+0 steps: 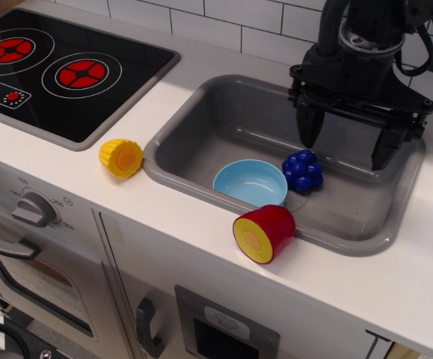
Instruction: Put corn in bowl sink
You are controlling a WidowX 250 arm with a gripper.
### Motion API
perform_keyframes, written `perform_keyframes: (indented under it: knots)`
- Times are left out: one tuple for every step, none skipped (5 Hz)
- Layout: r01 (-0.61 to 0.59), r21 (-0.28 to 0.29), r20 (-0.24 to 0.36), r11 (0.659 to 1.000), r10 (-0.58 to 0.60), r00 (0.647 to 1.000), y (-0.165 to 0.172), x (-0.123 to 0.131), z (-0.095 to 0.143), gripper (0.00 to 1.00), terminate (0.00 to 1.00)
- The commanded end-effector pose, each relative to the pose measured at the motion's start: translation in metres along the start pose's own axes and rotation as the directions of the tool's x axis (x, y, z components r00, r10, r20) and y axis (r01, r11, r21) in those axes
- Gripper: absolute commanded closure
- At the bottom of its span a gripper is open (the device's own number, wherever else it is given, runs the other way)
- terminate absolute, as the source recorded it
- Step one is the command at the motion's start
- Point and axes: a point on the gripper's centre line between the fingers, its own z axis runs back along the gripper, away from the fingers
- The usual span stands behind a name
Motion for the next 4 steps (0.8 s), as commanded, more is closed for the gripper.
perform_keyframes:
  knots:
    - [0.0, 0.0, 0.0, 1.0, 0.0, 1.0, 0.0, 0.0, 0.0, 0.0, 0.0]
    - [-0.123, 0.001, 0.009, 0.992, 0.123, 0.992, 0.043, 0.002, 0.019, 0.0, 0.0]
    - [-0.288, 0.02, -0.013, 0.958, 0.288, 0.958, 0.09, 0.0, 0.029, 0.0, 0.0]
    - [-0.46, 0.045, -0.01, 0.887, 0.461, 0.887, 0.13, -0.015, 0.032, 0.0, 0.0]
